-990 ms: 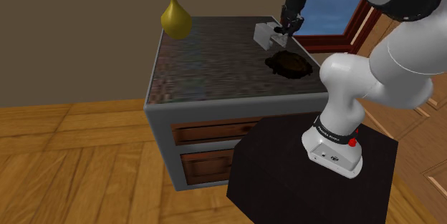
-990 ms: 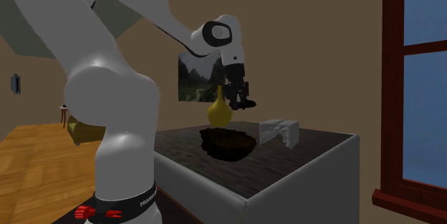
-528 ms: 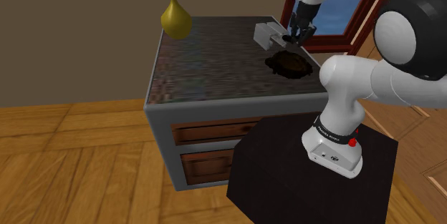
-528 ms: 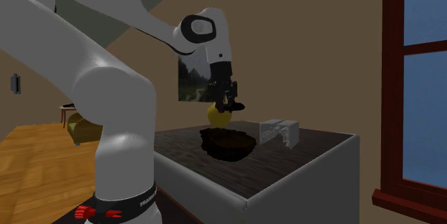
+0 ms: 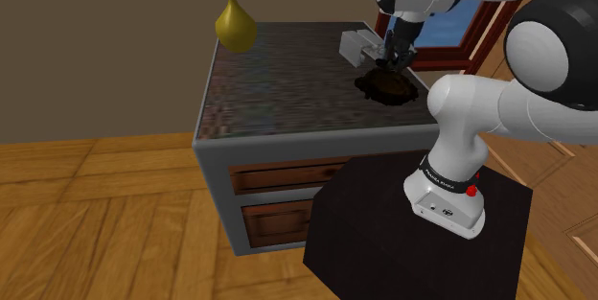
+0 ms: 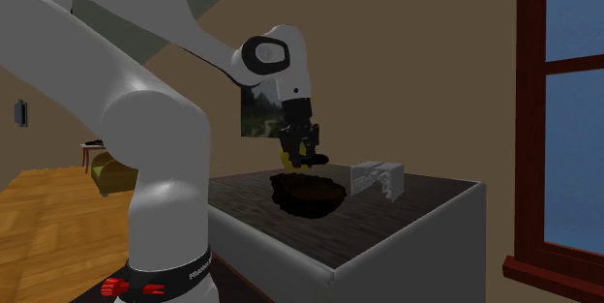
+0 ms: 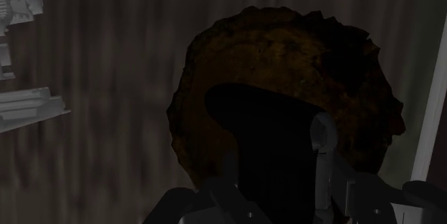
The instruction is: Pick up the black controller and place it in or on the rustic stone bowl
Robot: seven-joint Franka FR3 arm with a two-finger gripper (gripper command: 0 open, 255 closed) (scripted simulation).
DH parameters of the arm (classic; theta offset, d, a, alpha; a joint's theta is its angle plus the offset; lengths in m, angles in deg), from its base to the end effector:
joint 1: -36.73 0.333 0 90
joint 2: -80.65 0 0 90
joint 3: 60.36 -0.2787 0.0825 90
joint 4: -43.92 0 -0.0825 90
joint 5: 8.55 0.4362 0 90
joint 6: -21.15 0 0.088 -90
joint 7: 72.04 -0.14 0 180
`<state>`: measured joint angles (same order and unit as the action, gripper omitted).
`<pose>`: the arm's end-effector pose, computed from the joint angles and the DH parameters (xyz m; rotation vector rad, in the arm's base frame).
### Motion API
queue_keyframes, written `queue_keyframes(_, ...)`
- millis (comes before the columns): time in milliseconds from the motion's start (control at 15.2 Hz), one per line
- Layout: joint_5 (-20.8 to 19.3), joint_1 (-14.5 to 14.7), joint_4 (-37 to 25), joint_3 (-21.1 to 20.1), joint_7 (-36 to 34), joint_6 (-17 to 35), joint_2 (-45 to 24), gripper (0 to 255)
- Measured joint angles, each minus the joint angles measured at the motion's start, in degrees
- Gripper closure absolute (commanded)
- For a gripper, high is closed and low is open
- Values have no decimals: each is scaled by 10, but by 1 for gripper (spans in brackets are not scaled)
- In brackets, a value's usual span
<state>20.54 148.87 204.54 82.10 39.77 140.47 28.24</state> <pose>0.3172 -0.2330 0.3337 2.6331 1.4428 -0.0284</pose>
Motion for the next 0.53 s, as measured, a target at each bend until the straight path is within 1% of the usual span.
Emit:
queue_keyframes(264,15,2,21,-18,2,39,18,255)
queue_keyframes(528,20,3,26,-24,1,49,23,255)
